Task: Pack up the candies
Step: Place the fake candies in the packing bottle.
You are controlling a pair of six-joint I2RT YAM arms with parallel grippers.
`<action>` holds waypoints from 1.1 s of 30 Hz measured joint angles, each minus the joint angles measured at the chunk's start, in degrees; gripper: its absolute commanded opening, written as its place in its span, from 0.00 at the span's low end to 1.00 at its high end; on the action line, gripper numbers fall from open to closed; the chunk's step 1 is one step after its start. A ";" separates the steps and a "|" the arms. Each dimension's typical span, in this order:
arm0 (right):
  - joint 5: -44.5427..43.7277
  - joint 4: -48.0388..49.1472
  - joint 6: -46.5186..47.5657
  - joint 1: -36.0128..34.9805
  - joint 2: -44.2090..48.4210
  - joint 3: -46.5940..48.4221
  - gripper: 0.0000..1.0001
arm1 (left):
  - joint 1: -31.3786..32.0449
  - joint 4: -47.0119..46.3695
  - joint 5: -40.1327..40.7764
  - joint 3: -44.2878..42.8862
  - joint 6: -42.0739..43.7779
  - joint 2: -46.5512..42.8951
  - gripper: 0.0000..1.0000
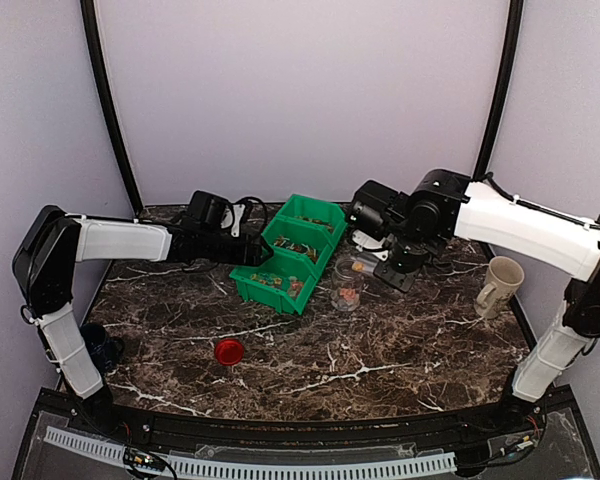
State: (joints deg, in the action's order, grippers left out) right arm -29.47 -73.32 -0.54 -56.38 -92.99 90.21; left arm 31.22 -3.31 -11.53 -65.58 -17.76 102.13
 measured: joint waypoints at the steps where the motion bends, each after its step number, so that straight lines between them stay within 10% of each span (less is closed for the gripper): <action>1: -0.07 0.07 -0.20 0.00 0.17 0.00 0.00 | 0.31 0.00 -0.09 -0.13 0.11 0.00 0.79; 33: -1.01 3.89 -1.97 0.09 1.60 -4.00 0.00 | 6.95 0.39 -1.60 -5.01 2.78 4.02 0.79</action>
State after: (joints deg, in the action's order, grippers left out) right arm -30.48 -69.43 -2.50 -56.29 -91.39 86.21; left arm 38.17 -2.92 -13.13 -70.59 -14.98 106.15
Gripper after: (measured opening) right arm 0.086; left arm 0.794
